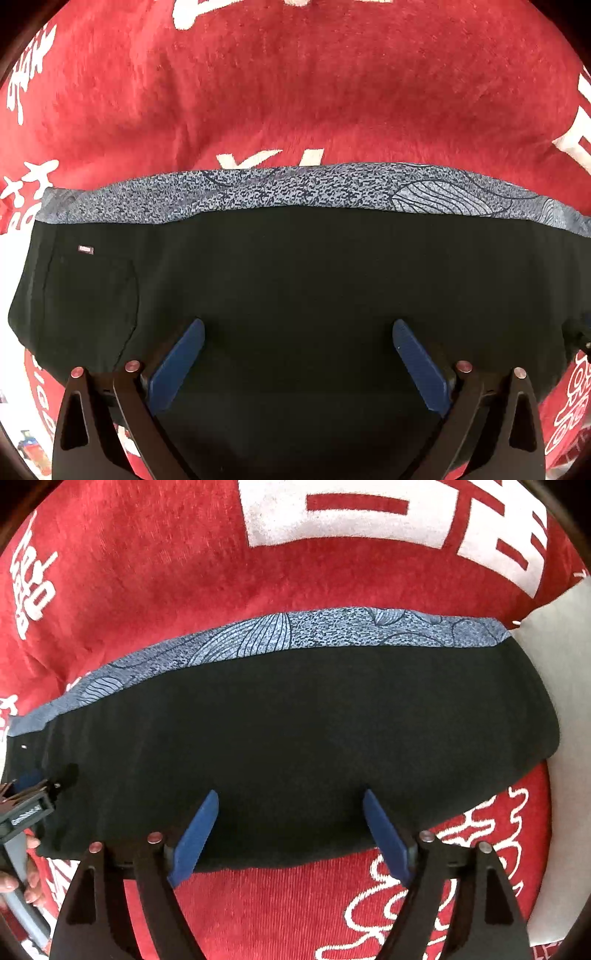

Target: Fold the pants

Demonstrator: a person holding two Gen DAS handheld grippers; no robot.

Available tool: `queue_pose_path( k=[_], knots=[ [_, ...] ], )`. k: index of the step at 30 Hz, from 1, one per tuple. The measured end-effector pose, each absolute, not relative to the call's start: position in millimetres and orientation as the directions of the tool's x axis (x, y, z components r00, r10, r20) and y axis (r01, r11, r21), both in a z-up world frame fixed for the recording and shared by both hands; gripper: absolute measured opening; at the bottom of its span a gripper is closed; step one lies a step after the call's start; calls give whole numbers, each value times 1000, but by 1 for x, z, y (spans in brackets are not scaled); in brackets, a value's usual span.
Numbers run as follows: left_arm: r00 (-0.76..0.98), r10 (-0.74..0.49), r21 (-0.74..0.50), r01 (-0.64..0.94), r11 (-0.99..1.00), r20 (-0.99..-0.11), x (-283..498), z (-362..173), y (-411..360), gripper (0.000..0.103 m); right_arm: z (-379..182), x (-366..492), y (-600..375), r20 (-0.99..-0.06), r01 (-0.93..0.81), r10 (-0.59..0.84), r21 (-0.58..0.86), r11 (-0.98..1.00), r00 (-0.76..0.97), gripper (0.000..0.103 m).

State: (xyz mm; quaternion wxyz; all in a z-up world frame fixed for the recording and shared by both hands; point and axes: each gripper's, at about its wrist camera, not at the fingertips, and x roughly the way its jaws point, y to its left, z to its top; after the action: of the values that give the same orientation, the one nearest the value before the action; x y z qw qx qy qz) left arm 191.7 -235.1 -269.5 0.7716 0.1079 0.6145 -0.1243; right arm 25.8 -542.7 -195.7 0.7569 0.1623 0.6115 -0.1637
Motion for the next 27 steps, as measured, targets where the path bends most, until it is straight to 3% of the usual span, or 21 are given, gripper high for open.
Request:
queue_pose_path(
  k=[3,9,13,18,27],
  knots=[
    [217,-60,15,326,945,-974,190,-267,-236,103,-181,10,-548,-968,467,-18,105,878,252,83],
    [219,-60,23,358,934,-974,179,-244,-254,102,-168,-39,-568,-900,569,137,374,732,415,83],
    [235,-130,-21,414,910,-963,160,-218,-291,102,-165,-86,-611,-843,672,122,497,549,524,83],
    [212,-201,-82,466,881,-956,137,-211,-361,102,-179,-124,-661,-767,703,98,625,340,634,74],
    [174,-171,-59,514,856,-970,112,-235,-436,102,-200,-143,-697,-661,641,45,741,200,749,73]
  ],
)
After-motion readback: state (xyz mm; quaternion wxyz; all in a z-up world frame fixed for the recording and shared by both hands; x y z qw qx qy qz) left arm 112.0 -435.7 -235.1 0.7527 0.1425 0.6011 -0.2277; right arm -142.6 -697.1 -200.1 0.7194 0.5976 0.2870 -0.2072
